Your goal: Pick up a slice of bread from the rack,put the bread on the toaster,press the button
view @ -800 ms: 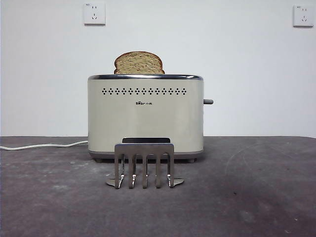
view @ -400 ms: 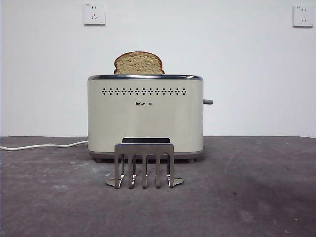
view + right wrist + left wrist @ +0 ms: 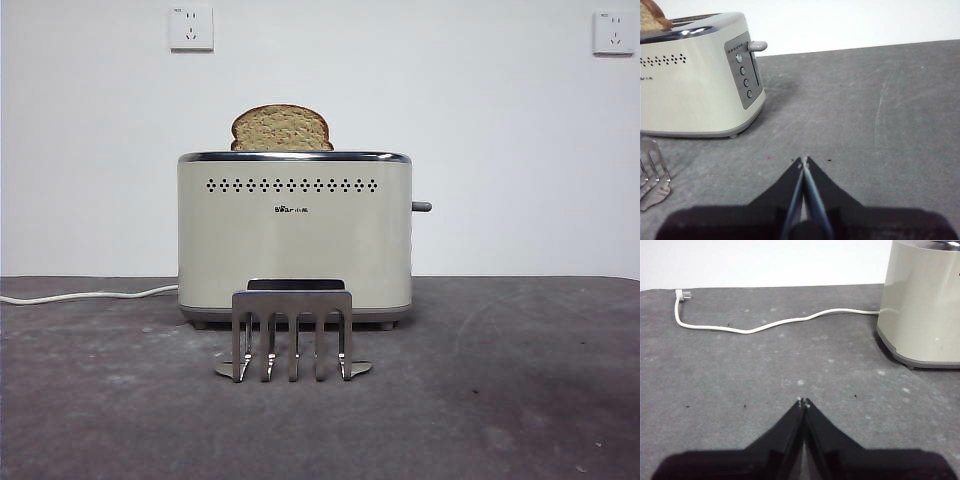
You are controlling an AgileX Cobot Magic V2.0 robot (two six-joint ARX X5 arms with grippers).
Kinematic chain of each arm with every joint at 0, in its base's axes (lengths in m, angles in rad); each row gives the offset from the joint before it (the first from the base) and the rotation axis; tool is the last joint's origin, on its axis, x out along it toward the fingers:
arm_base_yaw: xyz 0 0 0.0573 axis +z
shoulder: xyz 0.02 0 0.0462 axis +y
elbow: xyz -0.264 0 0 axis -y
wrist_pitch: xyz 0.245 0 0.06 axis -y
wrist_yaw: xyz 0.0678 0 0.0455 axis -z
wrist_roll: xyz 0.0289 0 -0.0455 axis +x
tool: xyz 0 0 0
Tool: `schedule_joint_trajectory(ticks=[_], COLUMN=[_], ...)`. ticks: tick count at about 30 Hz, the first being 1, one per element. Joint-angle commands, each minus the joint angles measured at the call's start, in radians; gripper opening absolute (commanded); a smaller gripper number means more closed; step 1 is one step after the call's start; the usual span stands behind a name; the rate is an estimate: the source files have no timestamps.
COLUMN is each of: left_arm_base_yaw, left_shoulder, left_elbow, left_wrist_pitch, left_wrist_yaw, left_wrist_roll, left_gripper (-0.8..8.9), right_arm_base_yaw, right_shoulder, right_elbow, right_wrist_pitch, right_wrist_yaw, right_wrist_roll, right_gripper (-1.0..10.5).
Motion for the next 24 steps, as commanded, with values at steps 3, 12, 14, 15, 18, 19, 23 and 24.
schedule_joint_trajectory(ticks=[3, 12, 14, 15, 18, 19, 23, 24], left_arm_base_yaw=[0.002, 0.002, 0.002, 0.002, 0.002, 0.002, 0.002, 0.002], left_shoulder=[-0.002, -0.002, -0.002, -0.002, -0.002, -0.002, -0.002, -0.002], left_elbow=[-0.010, -0.010, -0.010, -0.010, -0.010, -0.010, -0.010, -0.010], left_wrist_pitch=[-0.008, -0.008, -0.009, -0.009, -0.008, -0.009, -0.009, -0.008], left_wrist_yaw=[0.000, 0.000, 0.000, 0.000, 0.000, 0.000, 0.000, 0.000], left_wrist_roll=[-0.009, -0.009, -0.009, -0.009, -0.009, -0.009, -0.009, -0.009], left_gripper=[-0.04, -0.04, -0.04, -0.04, -0.04, -0.04, -0.04, -0.04], right_arm_base_yaw=[0.000, 0.000, 0.000, 0.000, 0.000, 0.000, 0.000, 0.000], right_shoulder=[-0.001, 0.003, 0.003, 0.003, 0.003, 0.003, 0.003, 0.003], right_elbow=[-0.011, -0.011, -0.011, -0.011, -0.011, -0.011, -0.011, -0.011], right_wrist_pitch=[-0.009, -0.009, -0.009, -0.009, -0.010, -0.010, -0.009, -0.009], right_wrist_yaw=[0.003, 0.003, 0.003, 0.003, 0.003, 0.003, 0.003, 0.003], right_wrist_roll=[0.066, 0.066, 0.066, 0.066, 0.066, 0.066, 0.066, 0.066], right_gripper=[0.0, 0.0, 0.0, 0.0, 0.0, 0.0, 0.0, 0.0])
